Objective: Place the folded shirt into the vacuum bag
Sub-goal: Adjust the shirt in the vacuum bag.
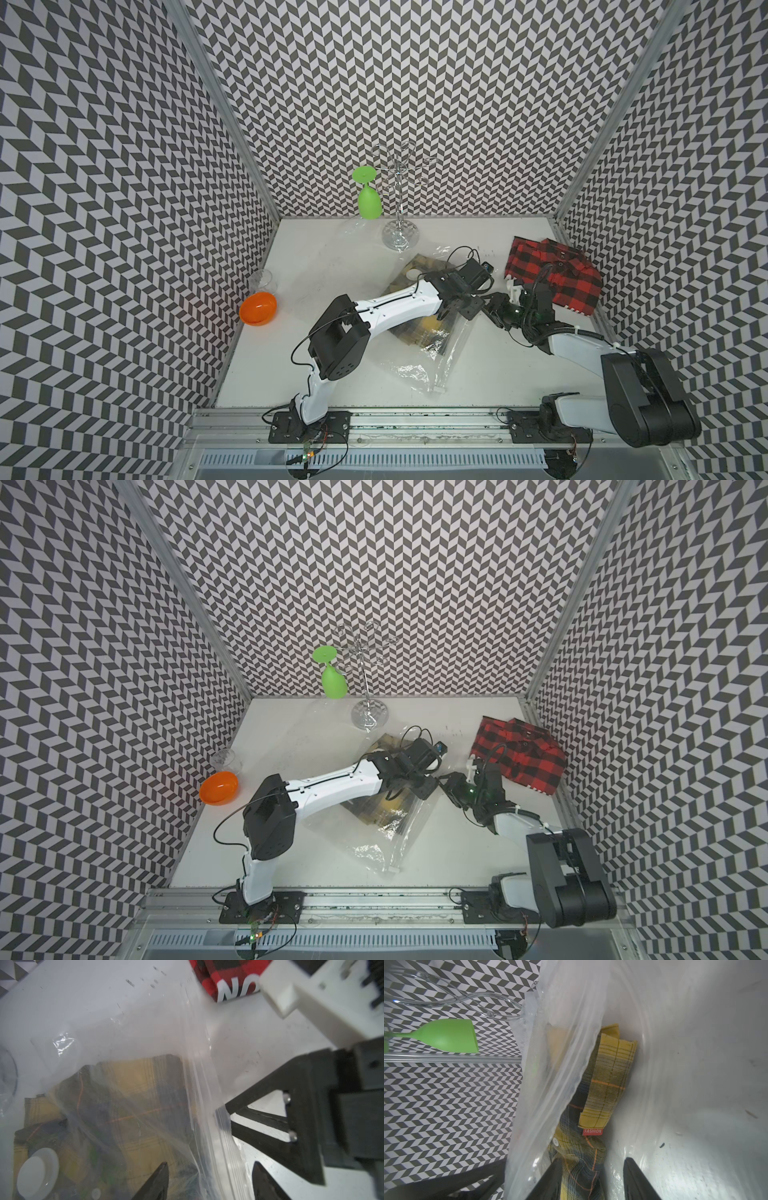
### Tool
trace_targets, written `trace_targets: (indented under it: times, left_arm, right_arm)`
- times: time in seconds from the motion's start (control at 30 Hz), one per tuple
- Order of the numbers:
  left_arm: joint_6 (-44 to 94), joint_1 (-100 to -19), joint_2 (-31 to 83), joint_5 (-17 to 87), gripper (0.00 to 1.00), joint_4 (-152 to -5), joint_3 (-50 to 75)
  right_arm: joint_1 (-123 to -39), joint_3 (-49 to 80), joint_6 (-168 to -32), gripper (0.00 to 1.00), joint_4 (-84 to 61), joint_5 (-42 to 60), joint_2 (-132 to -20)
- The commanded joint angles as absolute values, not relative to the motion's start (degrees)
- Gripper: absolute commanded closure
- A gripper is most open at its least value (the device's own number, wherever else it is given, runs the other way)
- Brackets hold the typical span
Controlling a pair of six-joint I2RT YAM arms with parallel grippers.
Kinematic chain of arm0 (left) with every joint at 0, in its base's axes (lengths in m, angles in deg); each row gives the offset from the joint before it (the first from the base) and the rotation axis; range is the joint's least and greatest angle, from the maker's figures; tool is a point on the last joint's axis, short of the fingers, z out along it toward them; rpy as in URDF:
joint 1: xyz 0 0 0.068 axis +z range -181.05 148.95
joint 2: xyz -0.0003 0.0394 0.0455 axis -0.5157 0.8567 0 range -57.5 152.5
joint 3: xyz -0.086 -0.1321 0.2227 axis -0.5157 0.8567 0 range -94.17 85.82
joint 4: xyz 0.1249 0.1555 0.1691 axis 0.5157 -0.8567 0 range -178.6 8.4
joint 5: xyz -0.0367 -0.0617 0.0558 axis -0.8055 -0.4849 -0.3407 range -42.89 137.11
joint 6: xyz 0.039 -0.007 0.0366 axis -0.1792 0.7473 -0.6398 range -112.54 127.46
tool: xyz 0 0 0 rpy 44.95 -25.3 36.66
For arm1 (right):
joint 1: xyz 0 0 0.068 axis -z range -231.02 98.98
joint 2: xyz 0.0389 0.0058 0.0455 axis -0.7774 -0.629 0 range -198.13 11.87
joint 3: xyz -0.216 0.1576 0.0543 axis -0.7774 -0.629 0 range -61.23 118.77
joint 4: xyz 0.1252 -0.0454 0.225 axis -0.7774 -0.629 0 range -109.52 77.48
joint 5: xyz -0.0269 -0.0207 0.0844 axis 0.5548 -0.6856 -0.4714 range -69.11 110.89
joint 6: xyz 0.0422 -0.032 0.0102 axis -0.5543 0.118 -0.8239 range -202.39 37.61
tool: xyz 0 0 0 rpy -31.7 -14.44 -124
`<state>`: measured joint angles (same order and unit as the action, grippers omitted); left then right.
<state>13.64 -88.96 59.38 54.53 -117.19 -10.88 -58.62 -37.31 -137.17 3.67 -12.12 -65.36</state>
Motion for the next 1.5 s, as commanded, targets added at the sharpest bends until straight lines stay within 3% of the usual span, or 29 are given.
trace_targets:
  times: [0.0, 0.1, 0.27, 0.43, 0.73, 0.8, 1.07, 1.33, 1.47]
  left_arm:
    - [12.82, -89.11, 61.05, 56.34, 0.39, -120.85, -13.37]
    - [12.62, -88.94, 61.20, 56.21, 0.49, -120.69, -14.57]
    - [13.13, -86.77, 58.62, 54.93, 0.86, -121.07, -15.56]
    - [14.10, -84.66, 53.07, 50.41, 0.99, -118.20, -15.54]
    - [12.84, -86.87, 50.18, 42.55, 1.00, -120.03, -17.60]
    - [12.61, -87.45, 49.85, 41.01, 1.00, -119.77, -17.55]
    - [10.25, -86.73, 51.30, 41.53, 1.00, -118.42, -18.15]
    - [8.36, -82.92, 52.10, 40.37, 0.99, -115.81, -15.22]
    - [9.16, -83.59, 51.68, 33.29, 0.98, -114.92, -15.75]
  right_arm:
    - [-60.15, -35.06, -139.43, 0.52, 9.28, -13.91, -67.96]
    - [-60.68, -34.01, -140.02, 0.52, 10.02, -13.53, -69.08]
    - [-61.94, -36.58, -141.61, 0.49, 12.81, -11.76, -68.52]
    - [-66.36, -40.08, -144.08, 0.40, 17.44, -6.00, -66.76]
    - [-67.28, -35.41, -142.08, 0.35, 19.92, 0.90, -72.06]
    - [-67.53, -33.21, -139.67, 0.39, 19.75, 0.01, -74.88]
    - [-71.08, -32.32, -130.22, 0.75, 25.31, -4.75, -81.46]
    - [-73.08, -33.68, -124.82, 0.80, 30.64, -13.02, -74.11]
    - [-72.40, -31.79, -127.54, 0.81, 28.80, -7.88, -75.10]
